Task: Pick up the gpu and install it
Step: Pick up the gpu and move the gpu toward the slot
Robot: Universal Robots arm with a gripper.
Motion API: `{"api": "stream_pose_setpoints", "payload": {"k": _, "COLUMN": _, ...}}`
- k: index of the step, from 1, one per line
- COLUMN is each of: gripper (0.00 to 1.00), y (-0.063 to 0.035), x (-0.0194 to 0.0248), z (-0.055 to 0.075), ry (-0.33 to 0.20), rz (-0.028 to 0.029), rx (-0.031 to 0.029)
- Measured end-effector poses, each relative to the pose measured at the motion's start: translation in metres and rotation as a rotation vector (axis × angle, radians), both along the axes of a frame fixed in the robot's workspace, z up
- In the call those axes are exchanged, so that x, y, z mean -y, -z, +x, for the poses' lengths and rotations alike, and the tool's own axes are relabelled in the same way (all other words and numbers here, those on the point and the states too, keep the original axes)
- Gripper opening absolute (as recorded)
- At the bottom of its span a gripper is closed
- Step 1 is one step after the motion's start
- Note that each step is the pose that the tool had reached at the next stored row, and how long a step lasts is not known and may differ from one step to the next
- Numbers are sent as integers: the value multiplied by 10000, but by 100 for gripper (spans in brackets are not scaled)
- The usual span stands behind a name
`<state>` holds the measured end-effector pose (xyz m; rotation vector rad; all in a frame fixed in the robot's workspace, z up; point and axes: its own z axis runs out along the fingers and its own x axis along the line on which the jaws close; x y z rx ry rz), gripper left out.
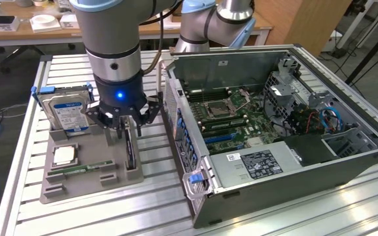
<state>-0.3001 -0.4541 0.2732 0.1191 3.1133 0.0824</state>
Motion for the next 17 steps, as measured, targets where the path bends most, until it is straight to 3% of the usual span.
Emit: {"api": "stream_pose_setpoints", "payload": {"k": 17, "gripper": 47, "y": 92, "x": 0, "z": 0, "ry": 0, "rz": 2, "rx": 2}}
